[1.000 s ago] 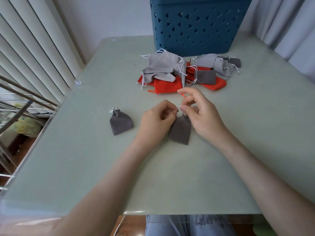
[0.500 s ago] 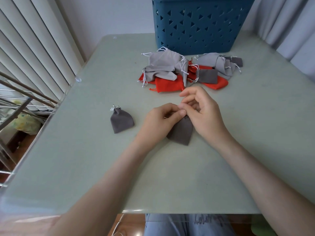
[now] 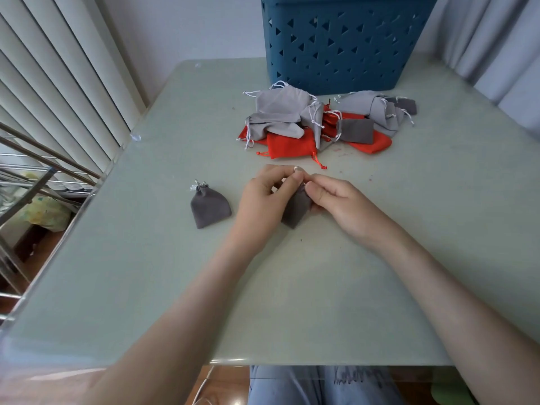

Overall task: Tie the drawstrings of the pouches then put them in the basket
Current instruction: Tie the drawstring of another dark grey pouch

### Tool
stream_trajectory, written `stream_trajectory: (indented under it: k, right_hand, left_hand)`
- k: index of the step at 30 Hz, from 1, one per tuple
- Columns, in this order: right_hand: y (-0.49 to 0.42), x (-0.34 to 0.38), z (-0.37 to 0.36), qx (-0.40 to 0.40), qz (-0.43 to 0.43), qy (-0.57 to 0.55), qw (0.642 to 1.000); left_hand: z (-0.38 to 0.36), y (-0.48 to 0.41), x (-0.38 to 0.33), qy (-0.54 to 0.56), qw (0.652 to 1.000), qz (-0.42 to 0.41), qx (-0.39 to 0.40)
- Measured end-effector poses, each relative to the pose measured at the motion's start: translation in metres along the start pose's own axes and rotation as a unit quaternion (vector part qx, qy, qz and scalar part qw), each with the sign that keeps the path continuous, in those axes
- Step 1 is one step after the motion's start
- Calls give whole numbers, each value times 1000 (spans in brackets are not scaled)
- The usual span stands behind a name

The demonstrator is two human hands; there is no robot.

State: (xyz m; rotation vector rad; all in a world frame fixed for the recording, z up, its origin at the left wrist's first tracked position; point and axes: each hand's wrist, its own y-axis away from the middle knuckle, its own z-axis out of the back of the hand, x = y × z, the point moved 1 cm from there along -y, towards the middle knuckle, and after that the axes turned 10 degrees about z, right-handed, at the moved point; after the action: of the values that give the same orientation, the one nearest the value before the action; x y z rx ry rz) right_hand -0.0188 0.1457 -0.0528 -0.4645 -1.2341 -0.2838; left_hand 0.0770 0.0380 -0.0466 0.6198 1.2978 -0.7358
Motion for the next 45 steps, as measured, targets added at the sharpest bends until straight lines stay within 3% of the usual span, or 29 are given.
stream_trajectory:
  k: [5,10,16,21,28,37,45]
  right_hand:
    - [-3,0,2,-28,31,64,997]
    - [-1,-3,2,7,20,96,995]
    - [0,1,10,-12,-15,194,981]
    - [2,4,15,-43,-45,228,972]
    - [-1,6,7,-104,-44,-43,993]
    - [-3,5,1,-103,73,55,990]
    - [-4,1,0,-125,79,72,986]
  left_hand:
    - [-2,1,-1,16,999,-29,34]
    - [-7,-1,10,-224,961,-154,-43]
    - [-6,-3,15,-295,923,-238,-73]
    - [-2,-4,15,-290,933,-200,-78]
    - [-2,1,7,-141,985,-78,-67]
    - [-2,-2,5,-106,992,-25,-64]
    - [-4,1,5,-134,990,-36,-27]
